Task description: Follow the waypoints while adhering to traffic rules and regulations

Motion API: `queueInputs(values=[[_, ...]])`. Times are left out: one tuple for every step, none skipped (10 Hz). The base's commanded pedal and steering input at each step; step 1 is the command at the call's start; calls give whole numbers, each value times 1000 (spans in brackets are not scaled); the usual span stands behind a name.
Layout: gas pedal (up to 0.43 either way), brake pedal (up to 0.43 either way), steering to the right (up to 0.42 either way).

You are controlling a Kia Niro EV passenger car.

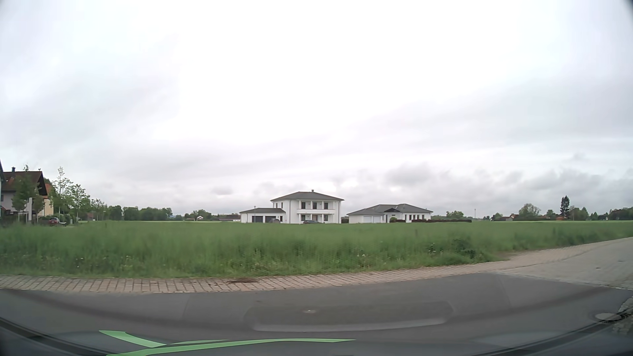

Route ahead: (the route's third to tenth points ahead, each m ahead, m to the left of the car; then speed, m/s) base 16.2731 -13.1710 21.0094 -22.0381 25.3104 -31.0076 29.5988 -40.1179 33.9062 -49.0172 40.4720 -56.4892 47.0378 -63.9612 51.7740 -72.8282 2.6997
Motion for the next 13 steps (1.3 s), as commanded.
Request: queueInputs(values=[[79,0,435],[87,0,435],[87,0,438],[87,0,450],[87,0,463],[87,0,475],[87,0,465],[87,0,449],[87,0,431],[87,0,421],[87,0,422],[87,0,423],[87,0,428]])
